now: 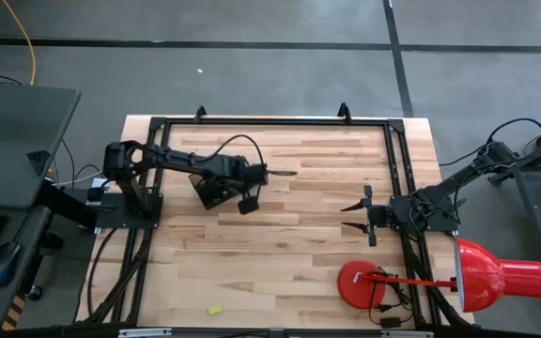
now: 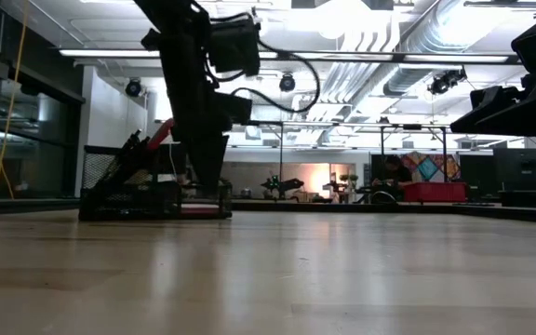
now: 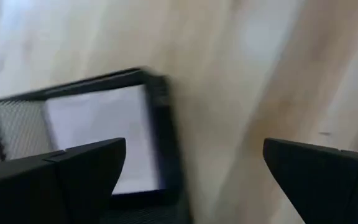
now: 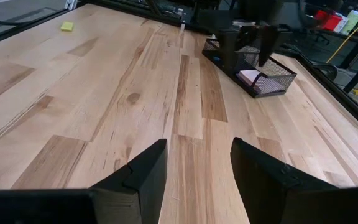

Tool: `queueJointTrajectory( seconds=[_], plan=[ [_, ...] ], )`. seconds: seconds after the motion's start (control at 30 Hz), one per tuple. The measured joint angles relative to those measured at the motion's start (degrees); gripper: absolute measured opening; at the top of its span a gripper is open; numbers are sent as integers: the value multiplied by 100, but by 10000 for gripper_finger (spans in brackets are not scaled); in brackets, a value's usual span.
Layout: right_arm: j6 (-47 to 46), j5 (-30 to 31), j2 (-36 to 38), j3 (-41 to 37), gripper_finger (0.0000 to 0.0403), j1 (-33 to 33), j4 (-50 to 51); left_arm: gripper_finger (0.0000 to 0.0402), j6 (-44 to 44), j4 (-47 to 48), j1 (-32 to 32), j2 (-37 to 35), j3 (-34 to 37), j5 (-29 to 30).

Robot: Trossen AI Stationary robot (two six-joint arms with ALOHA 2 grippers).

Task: Pick and place office supplies into organizer
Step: Put the eraser into the desk organizer

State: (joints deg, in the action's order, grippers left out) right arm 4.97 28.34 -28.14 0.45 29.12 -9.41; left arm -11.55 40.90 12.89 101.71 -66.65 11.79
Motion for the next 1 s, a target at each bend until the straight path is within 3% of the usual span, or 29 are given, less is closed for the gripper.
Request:
queueJointTrajectory(
  seconds=[0.33,0.6,0.83,1.0],
  plan=[
    [0,2,-1,1,169,2,15,369,90,-687,-720,0,-142,-104],
    [0,1,0,0,169,1,15,369,-960,-1127,-1368,2,-142,-275],
    [0,1,-1,2,169,2,15,374,-1732,-1039,-1847,4,-142,-762],
    [0,1,0,0,169,1,15,368,-1874,-125,-2408,4,-142,-1038]
  ],
)
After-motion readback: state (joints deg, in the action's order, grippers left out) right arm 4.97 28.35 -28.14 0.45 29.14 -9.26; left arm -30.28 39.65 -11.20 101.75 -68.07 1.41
